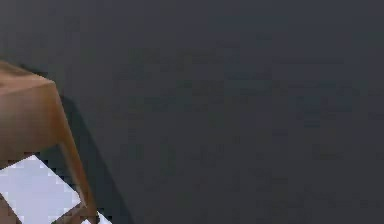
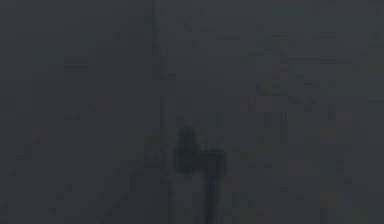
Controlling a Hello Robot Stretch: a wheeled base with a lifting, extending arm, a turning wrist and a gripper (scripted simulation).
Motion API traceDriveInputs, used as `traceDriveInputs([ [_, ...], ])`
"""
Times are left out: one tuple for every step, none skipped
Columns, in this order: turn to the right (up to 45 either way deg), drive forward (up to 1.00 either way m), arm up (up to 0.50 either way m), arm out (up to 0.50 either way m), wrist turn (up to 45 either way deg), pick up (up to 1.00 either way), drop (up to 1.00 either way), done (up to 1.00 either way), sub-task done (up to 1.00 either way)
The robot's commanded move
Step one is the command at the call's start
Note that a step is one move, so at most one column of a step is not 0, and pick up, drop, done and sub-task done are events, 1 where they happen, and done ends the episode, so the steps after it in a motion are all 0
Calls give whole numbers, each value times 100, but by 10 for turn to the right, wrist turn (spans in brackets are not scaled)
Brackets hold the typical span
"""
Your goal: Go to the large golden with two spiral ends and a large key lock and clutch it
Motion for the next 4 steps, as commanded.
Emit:
traceDriveInputs([
  [-450,0,0,0,0,0,0,0,0],
  [-450,0,0,0,0,0,0,0,0],
  [-120,0,0,0,0,0,0,0,0],
  [0,5,0,0,0,0,0,0,0],
])
